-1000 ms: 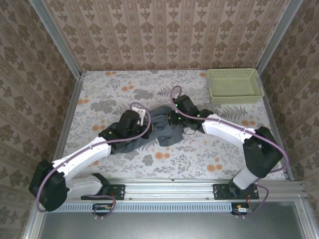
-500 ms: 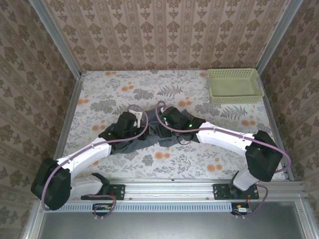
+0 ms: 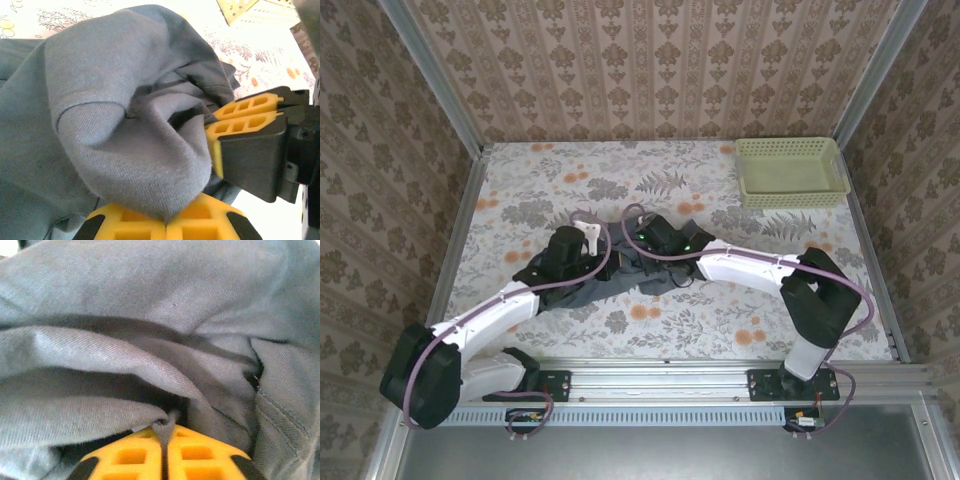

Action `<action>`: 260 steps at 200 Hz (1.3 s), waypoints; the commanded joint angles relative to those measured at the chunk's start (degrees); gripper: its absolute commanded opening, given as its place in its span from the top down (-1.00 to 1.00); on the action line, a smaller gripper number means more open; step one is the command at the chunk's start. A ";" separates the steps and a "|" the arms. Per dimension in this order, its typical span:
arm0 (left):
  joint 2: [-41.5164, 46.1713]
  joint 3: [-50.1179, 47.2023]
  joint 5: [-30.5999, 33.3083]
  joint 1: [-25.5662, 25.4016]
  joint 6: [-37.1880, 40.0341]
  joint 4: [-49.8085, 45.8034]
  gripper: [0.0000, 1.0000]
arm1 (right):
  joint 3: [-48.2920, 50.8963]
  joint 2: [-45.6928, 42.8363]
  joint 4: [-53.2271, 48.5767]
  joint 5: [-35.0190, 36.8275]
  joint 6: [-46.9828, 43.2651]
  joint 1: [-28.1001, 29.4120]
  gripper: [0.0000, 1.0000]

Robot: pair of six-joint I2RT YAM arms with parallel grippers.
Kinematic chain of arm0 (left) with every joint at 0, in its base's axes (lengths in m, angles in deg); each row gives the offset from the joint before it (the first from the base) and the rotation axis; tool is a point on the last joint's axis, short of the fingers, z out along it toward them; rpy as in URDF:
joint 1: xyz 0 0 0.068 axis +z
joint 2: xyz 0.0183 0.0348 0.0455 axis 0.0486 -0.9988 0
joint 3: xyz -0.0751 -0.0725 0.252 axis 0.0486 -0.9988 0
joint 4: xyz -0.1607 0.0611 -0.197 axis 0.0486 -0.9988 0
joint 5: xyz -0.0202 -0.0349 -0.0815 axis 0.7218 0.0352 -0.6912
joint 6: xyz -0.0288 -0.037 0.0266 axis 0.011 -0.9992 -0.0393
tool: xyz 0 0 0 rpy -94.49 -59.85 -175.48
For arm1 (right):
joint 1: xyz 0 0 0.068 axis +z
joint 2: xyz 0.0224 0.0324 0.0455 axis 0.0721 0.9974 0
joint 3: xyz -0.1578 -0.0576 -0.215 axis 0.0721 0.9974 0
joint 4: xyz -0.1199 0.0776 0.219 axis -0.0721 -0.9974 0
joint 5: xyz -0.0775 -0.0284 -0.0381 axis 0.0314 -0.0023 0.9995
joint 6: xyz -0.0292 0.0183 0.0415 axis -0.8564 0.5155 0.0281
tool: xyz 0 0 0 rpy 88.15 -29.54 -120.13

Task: Fold the inside-out t-shirt

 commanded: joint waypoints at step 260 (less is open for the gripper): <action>-14.44 -0.56 1.50 -0.82 -19.48 7.96 0.05 | 30.89 -16.92 39.12 -8.88 12.20 2.63 1.00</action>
